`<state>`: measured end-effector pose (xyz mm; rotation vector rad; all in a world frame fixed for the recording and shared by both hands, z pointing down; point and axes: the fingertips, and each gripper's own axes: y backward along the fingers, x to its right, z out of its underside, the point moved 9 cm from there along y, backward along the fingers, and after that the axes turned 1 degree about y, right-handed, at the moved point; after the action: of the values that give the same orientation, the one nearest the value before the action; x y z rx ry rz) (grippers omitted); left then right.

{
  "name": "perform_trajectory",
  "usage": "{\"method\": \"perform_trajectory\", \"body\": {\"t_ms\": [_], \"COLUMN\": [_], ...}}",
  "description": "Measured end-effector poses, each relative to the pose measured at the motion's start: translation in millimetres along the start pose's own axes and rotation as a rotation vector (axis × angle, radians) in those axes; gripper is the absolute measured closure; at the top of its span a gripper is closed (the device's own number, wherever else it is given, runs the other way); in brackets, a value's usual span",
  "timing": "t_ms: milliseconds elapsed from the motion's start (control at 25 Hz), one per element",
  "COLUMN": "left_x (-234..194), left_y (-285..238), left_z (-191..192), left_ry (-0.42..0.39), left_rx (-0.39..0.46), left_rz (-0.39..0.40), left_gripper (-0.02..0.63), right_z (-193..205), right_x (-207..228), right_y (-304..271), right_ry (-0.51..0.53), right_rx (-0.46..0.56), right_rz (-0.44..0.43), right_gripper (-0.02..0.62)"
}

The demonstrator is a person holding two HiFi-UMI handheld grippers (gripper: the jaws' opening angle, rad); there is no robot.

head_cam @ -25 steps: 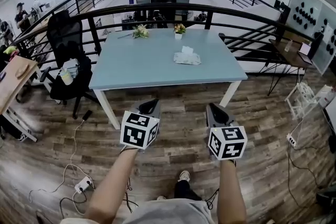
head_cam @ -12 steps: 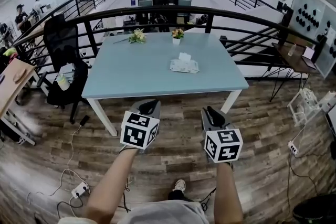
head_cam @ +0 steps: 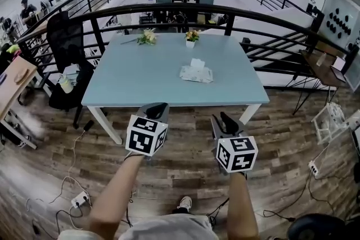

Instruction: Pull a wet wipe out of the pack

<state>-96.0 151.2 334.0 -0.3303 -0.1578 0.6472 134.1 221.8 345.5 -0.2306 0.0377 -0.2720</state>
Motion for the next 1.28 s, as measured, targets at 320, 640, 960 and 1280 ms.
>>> {"method": "perform_trajectory", "body": {"t_ms": [320,640,960,1280], "left_x": [-2.4,-5.8,2.3,-2.5], "left_y": [-33.1,-60.2,-83.0,-96.9], "left_z": [-7.6,-14.3,-22.0,-29.2], "left_ry": [0.028,0.031,0.028,0.028], "left_rx": [-0.008,-0.016,-0.035,-0.023], "left_rz": [-0.035,-0.075,-0.097,-0.114], "left_gripper": [0.612,0.612,0.612,0.612], "right_z": [-1.9,-0.4,-3.6,-9.4], "right_x": [34.3,62.6,80.4,97.5], "right_y": [-24.4,-49.0,-67.0,-84.8], "right_ry": [-0.002,-0.022,0.001,0.021], "right_rx": [-0.019,-0.033,-0.046,-0.038], "right_rz": [-0.036,-0.069,-0.11,-0.124], "right_gripper": [0.454,0.424,0.388,0.388]}}
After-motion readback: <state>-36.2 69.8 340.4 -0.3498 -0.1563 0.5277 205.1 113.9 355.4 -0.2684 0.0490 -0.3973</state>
